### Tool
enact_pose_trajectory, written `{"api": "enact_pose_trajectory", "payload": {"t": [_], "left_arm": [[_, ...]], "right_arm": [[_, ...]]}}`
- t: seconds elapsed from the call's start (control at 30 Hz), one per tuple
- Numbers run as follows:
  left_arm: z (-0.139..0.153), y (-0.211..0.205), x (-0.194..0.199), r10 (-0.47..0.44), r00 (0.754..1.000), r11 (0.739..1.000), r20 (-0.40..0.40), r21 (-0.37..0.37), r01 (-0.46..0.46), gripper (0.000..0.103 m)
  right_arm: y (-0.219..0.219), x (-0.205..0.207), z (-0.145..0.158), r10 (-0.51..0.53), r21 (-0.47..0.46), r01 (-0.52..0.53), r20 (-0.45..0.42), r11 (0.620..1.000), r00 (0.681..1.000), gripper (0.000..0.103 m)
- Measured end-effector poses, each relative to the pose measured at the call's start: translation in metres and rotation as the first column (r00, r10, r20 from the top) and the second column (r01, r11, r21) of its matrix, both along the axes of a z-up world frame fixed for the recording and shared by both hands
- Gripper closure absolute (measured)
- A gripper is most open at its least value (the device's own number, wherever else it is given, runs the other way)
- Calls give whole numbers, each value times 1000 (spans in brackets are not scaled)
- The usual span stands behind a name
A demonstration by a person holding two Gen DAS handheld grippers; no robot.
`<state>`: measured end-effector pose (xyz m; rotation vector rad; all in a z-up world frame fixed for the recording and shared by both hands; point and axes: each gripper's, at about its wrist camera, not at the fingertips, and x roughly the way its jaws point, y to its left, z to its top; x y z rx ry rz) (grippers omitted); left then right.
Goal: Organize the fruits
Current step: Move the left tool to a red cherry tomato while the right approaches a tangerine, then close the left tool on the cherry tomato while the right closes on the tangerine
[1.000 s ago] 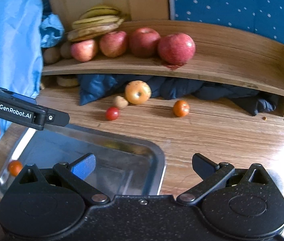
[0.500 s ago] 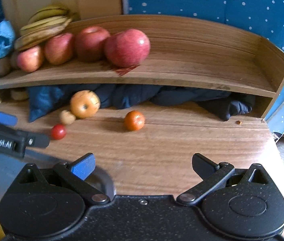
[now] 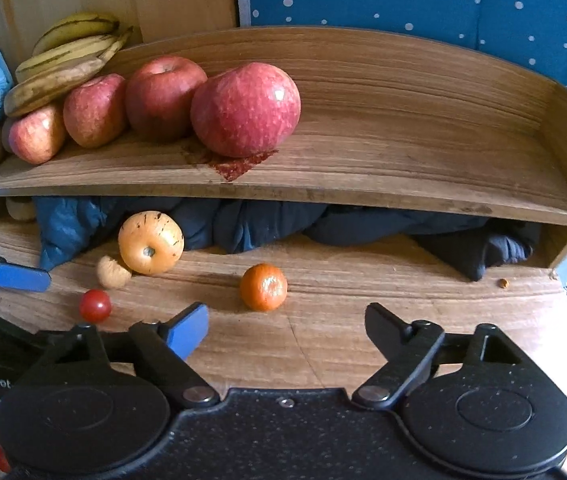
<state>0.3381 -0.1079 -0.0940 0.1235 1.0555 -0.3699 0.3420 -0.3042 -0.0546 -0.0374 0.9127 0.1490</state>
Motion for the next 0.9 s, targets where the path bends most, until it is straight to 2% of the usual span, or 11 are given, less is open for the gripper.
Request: {"api": "enact_pose_trajectory", "payload": {"t": [0.2,0.47,0.57,0.8,0.9], "left_arm": [[-3,-4,4,-14,1000,1000,-12,-20,14,39],[-6,-11,10,-23,1000,999,-8,-35,23,50],[-6,-13,11,-28,1000,999,-9,-38,27,59],[-6,-12,11,-31,999,999,-10,-40,31,74],[-6,-12,11,-34,999,999,-11,-42,34,78]], "right_arm": [[8,10,-6,37,7,-37,-15,999,999,33],[19,21,-13,71,-5,-72,-23,997,997,45],[21,26,-17,72,-15,-73,-29,997,997,50],[25,29,-18,73,-23,-74,-21,997,997,70],[21,29,-17,71,-17,-71,-21,997,997,72]]}}
